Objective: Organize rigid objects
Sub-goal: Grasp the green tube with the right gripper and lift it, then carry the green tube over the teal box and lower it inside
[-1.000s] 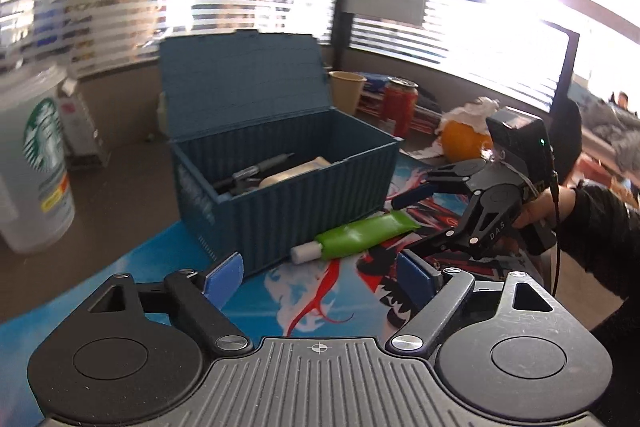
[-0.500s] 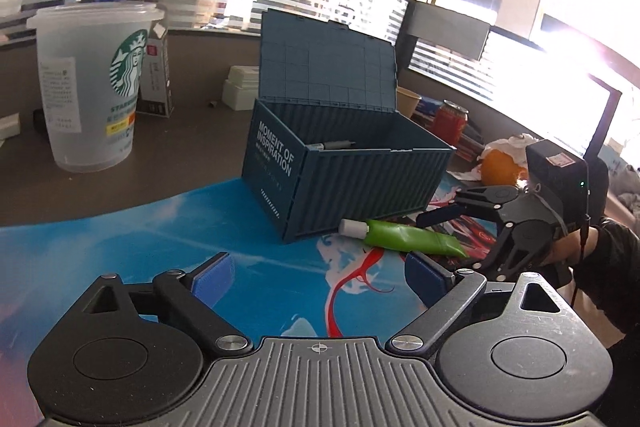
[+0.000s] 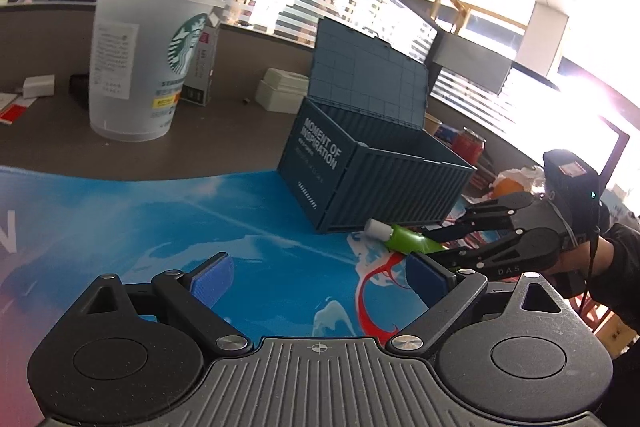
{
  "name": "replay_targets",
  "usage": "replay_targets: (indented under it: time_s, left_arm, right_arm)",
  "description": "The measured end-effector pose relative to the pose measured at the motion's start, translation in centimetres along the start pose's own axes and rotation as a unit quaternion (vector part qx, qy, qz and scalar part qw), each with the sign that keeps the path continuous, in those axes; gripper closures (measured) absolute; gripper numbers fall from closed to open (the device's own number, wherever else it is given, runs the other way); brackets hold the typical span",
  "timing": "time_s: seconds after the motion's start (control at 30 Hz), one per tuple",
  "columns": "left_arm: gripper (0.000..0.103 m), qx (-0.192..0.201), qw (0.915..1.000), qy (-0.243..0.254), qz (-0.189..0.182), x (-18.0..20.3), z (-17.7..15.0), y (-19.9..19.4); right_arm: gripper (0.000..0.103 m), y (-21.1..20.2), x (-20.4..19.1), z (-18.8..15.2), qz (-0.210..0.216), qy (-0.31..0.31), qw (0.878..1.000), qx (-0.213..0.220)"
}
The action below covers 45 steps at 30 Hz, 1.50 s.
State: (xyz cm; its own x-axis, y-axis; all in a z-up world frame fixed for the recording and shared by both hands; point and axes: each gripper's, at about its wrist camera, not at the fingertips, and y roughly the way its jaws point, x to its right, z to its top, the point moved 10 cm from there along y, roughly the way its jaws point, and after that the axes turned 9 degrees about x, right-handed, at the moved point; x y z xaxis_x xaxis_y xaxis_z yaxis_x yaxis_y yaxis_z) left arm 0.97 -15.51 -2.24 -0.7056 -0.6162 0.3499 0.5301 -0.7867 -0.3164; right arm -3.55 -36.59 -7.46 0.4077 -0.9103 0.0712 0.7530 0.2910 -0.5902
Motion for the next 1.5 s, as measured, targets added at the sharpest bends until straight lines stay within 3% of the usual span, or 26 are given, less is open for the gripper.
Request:
replay_targets:
  time_s: [0.3, 0.6, 0.9, 1.13, 1.5]
  left_arm:
    - [0.005, 0.003, 0.9998, -0.016, 0.008, -1.4, -0.6, -0.3]
    - [0.005, -0.012, 0.9996, -0.023, 0.005, -1.7, -1.5, 0.2]
    - [0.005, -0.014, 0.9997, -0.017, 0.01, -1.7, -1.7, 0.1]
    - [0.004, -0.021, 0.9996, -0.014, 0.016, -1.9, -2.1, 0.4]
    - [0.001, -0.024, 0.9996, -0.006, 0.011, -1.8, -2.4, 0.4]
  right_arm:
    - [0.072, -1.2, -1.9, 0.7, -0.004, -0.054, 0.998, -0.022]
    - [0.072, -4.6, -2.7, 4.9, -0.02, -0.093, 0.995, 0.018]
    - [0.072, -6.4, -1.4, 8.3, -0.046, -0.14, 0.989, 0.019]
    - [0.072, -5.9, 0.6, 11.4, -0.055, -0.186, 0.981, 0.016]
    - [0.072, -2.4, 2.8, 13.5, -0.023, -0.246, 0.969, -0.005]
